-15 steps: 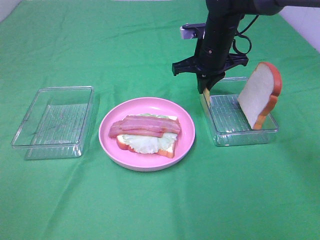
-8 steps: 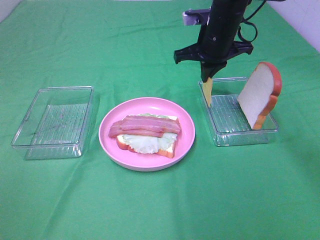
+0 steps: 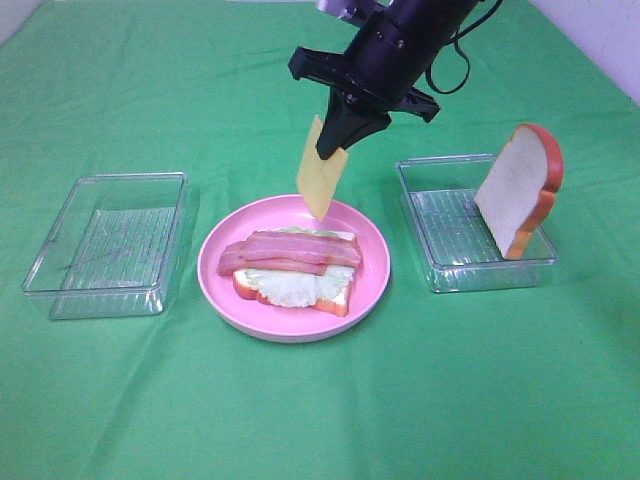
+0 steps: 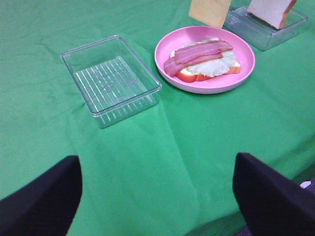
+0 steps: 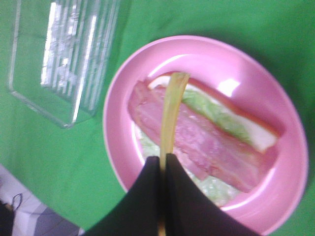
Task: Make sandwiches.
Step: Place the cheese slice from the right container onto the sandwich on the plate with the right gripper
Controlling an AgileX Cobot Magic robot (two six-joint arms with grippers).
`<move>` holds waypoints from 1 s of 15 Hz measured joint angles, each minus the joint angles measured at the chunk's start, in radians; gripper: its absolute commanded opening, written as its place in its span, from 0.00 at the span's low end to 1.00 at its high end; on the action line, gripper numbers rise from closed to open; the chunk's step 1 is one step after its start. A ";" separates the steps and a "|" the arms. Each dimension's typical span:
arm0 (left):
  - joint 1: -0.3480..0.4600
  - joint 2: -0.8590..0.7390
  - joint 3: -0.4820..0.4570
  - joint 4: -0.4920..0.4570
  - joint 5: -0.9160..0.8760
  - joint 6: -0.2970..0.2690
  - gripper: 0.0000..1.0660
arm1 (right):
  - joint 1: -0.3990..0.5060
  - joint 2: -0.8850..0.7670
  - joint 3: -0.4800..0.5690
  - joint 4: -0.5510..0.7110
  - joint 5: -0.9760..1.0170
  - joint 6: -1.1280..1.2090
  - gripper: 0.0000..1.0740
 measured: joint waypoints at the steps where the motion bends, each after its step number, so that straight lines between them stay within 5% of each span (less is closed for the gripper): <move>1: 0.000 0.000 0.000 0.000 0.000 0.000 0.74 | 0.000 0.008 0.000 0.068 0.017 -0.030 0.00; 7: 0.000 0.000 0.000 0.000 0.000 0.000 0.74 | 0.070 0.137 0.000 0.258 0.051 -0.133 0.00; 12: 0.000 0.000 0.000 0.000 0.000 0.000 0.74 | 0.070 0.147 0.000 0.053 -0.010 -0.011 0.00; 15: 0.000 0.000 0.000 0.000 0.000 0.000 0.74 | 0.070 0.147 0.000 0.003 -0.010 0.023 0.28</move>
